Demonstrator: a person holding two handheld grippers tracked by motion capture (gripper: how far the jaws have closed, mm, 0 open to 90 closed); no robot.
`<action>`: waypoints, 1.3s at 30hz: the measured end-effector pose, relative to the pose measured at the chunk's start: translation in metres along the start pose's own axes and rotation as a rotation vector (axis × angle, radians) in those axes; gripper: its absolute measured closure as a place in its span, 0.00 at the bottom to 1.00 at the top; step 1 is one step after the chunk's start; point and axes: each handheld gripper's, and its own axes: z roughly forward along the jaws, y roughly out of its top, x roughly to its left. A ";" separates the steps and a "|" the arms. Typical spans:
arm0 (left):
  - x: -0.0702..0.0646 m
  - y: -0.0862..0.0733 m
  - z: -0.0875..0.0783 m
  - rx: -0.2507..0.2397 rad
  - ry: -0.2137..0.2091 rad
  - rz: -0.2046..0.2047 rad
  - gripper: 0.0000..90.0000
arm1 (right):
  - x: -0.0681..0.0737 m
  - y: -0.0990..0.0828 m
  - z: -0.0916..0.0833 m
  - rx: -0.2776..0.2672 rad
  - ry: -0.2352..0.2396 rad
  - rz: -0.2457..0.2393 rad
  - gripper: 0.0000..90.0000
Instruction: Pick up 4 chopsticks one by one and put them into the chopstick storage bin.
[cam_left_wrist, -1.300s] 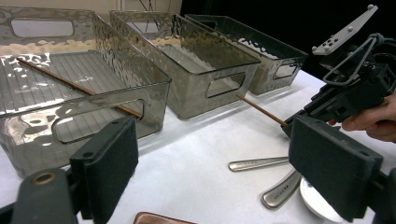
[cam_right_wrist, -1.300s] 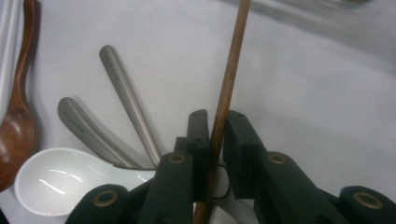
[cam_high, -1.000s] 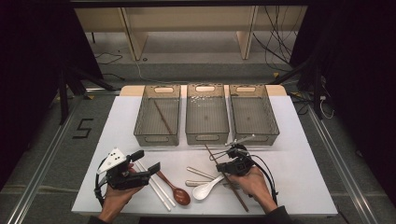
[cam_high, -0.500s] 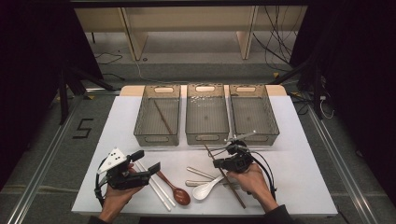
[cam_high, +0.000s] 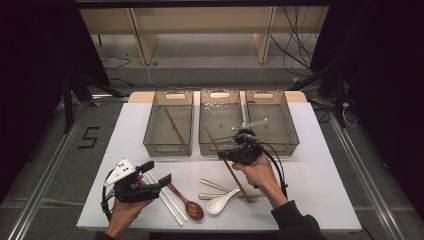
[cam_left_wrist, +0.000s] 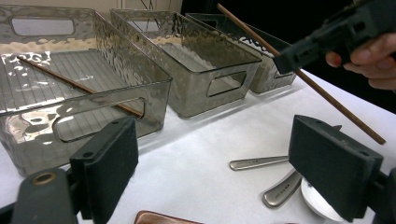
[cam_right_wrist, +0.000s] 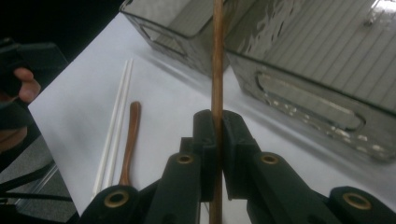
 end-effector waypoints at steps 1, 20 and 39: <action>0.000 0.000 0.000 0.000 0.000 -0.001 0.17 | 0.000 0.004 0.001 -0.006 0.005 0.003 0.95; 0.001 0.000 -0.001 -0.004 -0.002 -0.005 0.17 | 0.007 0.081 0.016 -0.090 0.012 0.003 0.95; 0.001 0.000 -0.001 -0.001 -0.006 -0.004 0.17 | 0.012 0.127 0.055 -0.112 0.002 0.044 0.95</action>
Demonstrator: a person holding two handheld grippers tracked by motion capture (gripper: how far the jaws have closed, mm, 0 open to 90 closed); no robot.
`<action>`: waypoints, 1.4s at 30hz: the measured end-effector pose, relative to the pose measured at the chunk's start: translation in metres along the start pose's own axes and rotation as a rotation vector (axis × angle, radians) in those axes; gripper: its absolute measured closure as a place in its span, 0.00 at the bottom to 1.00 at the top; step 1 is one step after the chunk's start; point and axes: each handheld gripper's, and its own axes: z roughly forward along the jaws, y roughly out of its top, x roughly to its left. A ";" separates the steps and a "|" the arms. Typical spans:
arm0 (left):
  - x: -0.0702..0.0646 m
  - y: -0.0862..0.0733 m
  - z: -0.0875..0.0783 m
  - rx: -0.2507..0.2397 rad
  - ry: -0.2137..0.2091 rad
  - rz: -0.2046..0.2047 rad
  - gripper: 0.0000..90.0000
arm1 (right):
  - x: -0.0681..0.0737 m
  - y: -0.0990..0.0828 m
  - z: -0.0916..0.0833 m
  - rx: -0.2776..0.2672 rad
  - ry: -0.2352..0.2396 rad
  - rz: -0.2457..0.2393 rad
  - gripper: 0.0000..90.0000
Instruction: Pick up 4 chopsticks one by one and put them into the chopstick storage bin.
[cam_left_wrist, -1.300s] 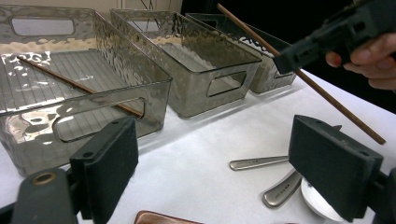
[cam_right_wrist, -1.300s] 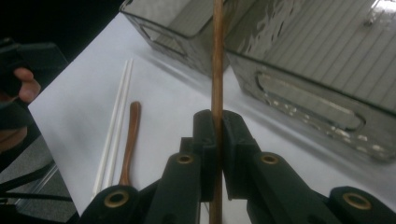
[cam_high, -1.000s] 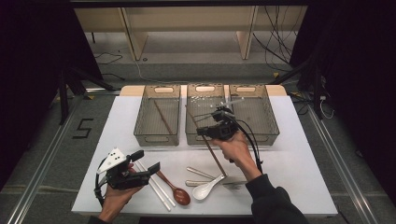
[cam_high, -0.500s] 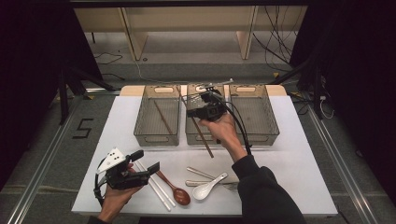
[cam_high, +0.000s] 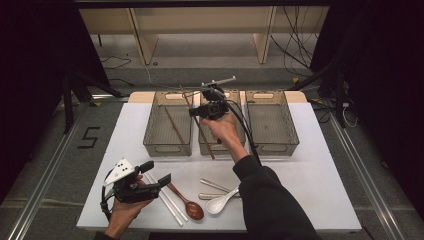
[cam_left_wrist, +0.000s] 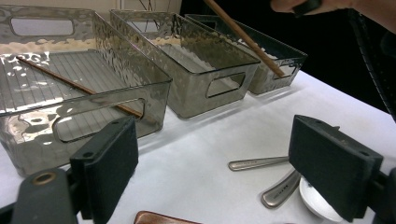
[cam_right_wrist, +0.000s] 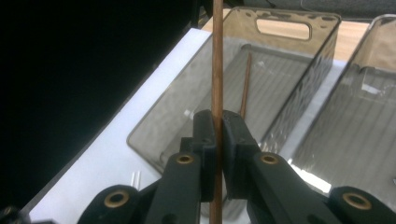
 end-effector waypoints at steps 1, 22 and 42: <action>0.000 0.000 0.000 0.001 0.000 0.000 0.17 | 0.001 0.002 0.003 -0.001 -0.005 -0.001 0.95; 0.000 0.001 -0.001 -0.012 -0.009 -0.009 0.17 | 0.013 0.042 0.057 -0.013 -0.072 0.007 0.95; 0.001 0.001 -0.001 -0.019 -0.015 -0.017 0.17 | 0.019 0.051 0.082 -0.048 -0.122 0.001 0.95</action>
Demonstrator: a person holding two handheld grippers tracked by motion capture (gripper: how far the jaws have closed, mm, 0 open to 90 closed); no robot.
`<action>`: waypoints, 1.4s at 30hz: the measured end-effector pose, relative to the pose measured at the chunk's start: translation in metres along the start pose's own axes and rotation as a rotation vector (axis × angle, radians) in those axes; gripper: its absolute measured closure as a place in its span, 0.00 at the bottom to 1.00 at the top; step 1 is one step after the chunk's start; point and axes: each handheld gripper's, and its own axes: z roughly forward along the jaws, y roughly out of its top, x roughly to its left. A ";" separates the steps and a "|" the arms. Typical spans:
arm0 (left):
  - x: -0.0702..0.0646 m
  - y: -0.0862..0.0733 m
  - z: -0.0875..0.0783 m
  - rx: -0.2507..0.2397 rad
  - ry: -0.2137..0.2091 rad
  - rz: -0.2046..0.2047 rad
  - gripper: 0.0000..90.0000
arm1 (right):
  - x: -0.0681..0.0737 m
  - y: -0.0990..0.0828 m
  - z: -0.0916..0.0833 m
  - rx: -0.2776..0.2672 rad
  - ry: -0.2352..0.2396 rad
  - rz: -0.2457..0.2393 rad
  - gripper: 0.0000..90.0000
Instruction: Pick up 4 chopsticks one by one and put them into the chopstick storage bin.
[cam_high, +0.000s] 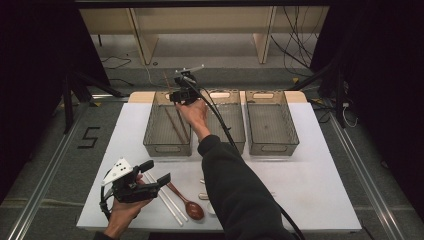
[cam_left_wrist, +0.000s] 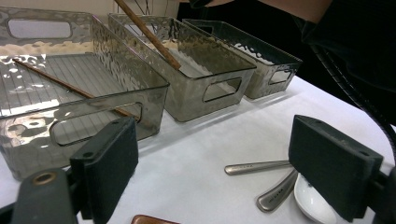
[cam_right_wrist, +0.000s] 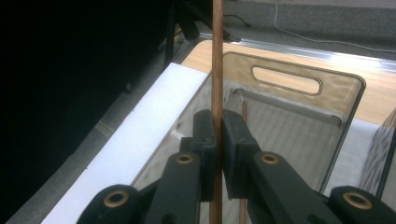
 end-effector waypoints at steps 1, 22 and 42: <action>0.000 0.000 0.000 0.000 -0.001 -0.001 0.17 | 0.000 0.000 0.001 -0.003 -0.001 -0.004 0.95; 0.000 0.000 -0.001 -0.002 -0.003 -0.005 0.17 | -0.001 -0.006 0.015 -0.017 -0.042 -0.012 0.95; 0.001 0.000 -0.001 -0.001 -0.004 -0.007 0.17 | -0.003 -0.013 0.026 0.021 -0.051 -0.036 0.84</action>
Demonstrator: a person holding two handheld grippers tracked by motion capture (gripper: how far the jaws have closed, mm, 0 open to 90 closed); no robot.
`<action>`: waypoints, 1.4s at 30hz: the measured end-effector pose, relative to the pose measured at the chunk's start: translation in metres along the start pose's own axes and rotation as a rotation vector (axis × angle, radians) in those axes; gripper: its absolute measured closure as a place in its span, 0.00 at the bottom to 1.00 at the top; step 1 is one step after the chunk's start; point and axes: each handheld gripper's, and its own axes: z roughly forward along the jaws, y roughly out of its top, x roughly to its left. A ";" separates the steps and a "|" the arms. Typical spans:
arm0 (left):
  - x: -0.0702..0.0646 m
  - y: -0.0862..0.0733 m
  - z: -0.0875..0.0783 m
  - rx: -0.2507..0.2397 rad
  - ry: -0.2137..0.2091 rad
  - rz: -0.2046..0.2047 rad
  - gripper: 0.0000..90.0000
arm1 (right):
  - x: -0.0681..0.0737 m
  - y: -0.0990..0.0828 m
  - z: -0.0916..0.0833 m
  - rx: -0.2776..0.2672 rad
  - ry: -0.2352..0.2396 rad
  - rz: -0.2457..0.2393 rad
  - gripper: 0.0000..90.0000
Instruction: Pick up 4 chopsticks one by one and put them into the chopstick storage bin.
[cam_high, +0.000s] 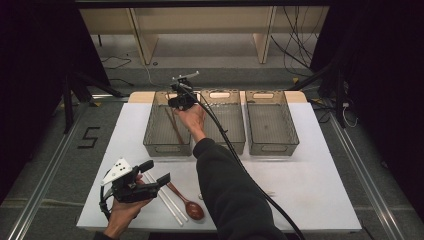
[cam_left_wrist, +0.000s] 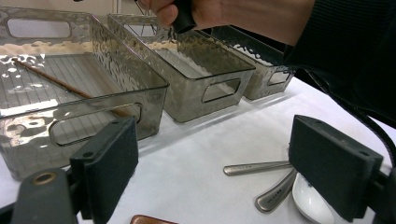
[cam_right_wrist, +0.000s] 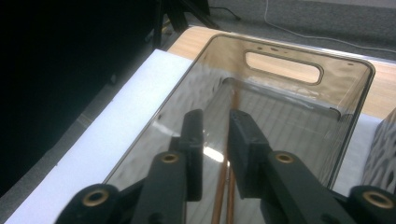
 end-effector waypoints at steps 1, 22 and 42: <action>0.000 0.000 0.000 0.000 0.000 -0.001 0.17 | 0.000 0.000 -0.001 0.002 0.008 0.002 0.81; 0.002 -0.001 0.001 0.012 0.011 0.004 0.17 | -0.018 -0.014 -0.068 0.015 0.147 -0.066 0.46; 0.013 0.000 0.004 0.065 0.018 0.001 0.17 | -0.059 -0.088 -0.159 -0.019 0.195 -0.110 0.39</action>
